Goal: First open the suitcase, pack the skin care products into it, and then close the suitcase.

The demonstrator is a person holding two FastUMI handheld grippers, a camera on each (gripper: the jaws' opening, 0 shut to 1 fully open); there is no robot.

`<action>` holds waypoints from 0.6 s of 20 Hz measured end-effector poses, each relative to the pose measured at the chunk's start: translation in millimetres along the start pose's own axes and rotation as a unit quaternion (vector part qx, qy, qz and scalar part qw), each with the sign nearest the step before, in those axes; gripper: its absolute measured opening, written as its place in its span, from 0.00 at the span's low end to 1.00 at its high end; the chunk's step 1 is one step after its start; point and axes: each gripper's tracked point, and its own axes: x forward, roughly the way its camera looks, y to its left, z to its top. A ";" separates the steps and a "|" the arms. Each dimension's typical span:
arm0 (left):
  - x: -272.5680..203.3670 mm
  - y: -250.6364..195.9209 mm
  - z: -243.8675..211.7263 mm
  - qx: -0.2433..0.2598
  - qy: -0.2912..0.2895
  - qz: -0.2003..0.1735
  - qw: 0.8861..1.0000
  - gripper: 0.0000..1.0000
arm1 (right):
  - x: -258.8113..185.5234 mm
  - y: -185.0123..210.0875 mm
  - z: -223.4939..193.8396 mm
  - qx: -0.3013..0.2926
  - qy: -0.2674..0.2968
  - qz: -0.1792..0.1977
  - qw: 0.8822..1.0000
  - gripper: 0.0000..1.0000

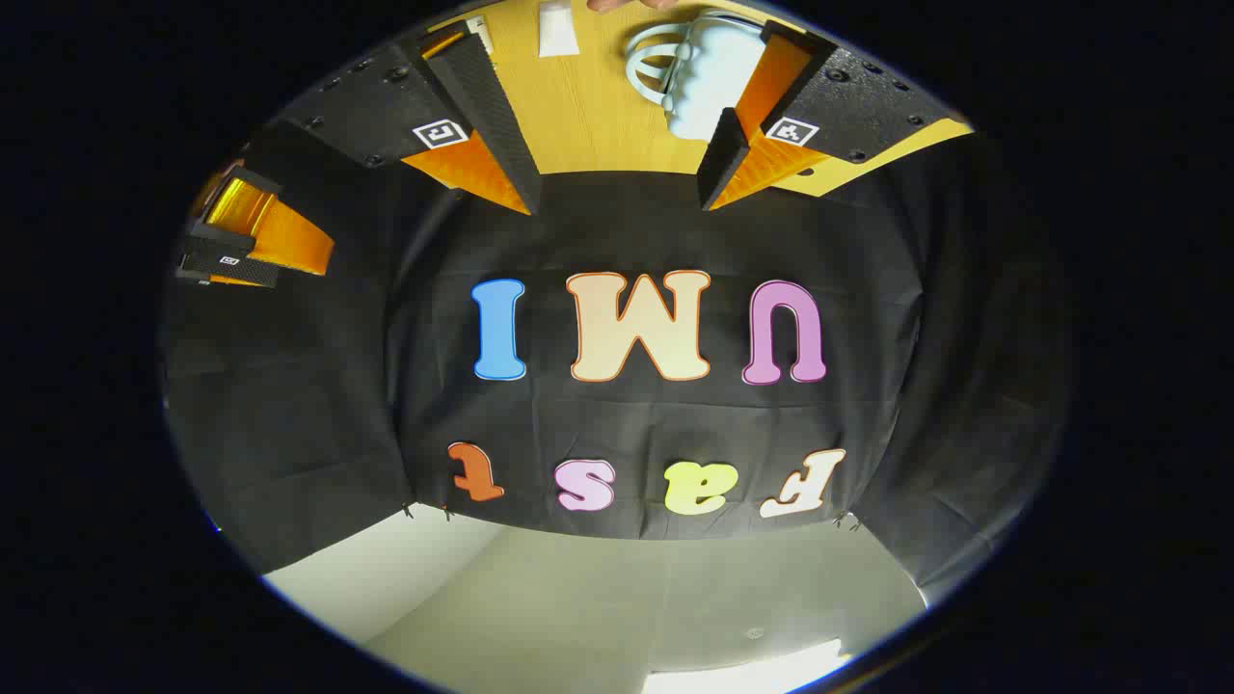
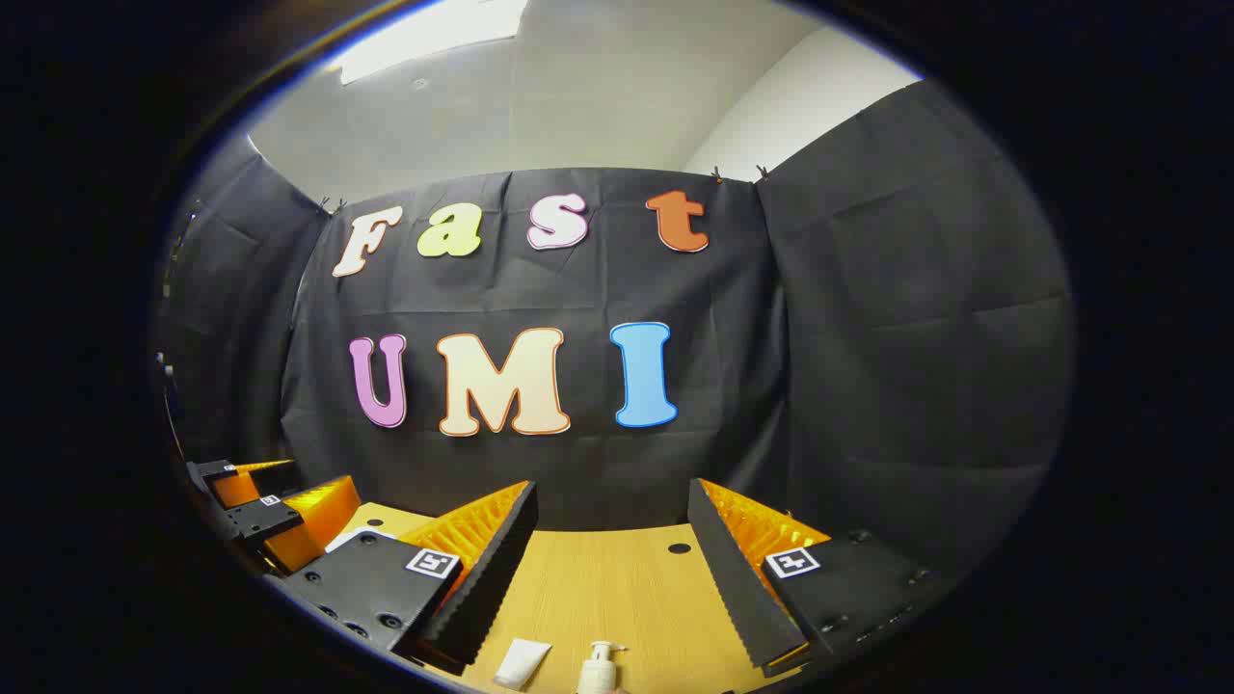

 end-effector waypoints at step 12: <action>3.3 -12.9 -28.9 0.006 0.039 0.035 0.999 0.96 | 22.3 1.0 -6.7 0.016 -0.014 0.074 0.997 0.99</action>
